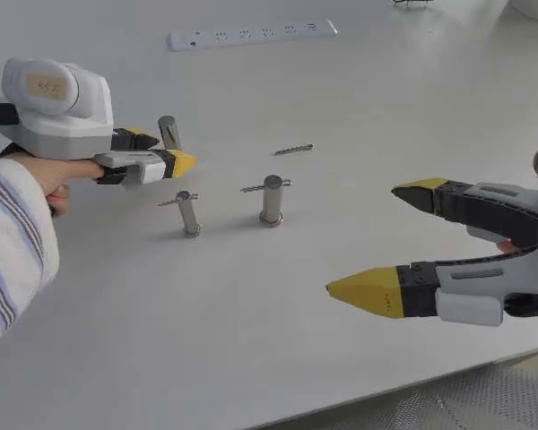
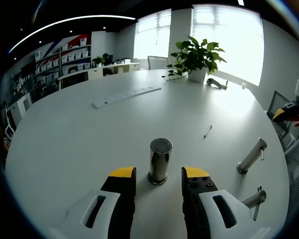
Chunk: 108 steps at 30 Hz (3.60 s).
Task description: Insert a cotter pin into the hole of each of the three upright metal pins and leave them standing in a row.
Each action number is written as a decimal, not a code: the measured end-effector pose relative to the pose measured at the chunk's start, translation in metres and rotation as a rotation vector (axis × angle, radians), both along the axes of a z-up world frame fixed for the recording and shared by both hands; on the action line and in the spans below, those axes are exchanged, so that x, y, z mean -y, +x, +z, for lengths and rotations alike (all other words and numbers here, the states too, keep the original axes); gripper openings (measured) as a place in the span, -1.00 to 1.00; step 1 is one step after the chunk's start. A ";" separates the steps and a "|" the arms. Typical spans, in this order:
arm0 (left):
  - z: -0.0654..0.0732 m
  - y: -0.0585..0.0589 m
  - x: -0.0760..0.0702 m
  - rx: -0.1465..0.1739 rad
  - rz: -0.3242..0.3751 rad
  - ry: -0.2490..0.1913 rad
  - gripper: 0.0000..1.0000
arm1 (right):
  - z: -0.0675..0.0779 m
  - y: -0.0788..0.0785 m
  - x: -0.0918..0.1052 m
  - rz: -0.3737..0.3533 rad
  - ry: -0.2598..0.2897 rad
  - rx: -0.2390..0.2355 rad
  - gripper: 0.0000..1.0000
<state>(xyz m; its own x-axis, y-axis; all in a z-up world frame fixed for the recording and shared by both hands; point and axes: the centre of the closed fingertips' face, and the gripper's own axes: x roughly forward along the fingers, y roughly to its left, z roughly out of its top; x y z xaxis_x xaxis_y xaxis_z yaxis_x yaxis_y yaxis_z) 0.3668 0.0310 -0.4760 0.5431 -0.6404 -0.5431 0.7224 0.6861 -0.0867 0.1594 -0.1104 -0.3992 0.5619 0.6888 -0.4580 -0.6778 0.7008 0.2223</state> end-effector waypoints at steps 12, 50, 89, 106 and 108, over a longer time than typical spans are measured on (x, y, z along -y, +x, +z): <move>-0.004 0.005 0.007 0.006 0.006 -0.008 -0.67 | -0.002 0.000 0.001 -0.008 0.012 -0.008 0.67; 0.051 -0.001 -0.003 0.065 0.041 0.031 -0.81 | -0.006 -0.005 0.001 0.023 -0.004 -0.013 0.71; 0.078 -0.150 0.076 0.091 -0.277 -0.008 -0.81 | -0.001 -0.009 -0.002 0.045 -0.017 0.011 0.72; 0.030 -0.176 0.089 0.050 -0.348 0.045 -0.81 | -0.007 -0.016 -0.009 0.061 -0.023 -0.010 0.71; 0.026 -0.176 0.090 0.043 -0.341 0.050 -0.81 | -0.008 -0.016 -0.009 0.061 -0.024 -0.011 0.71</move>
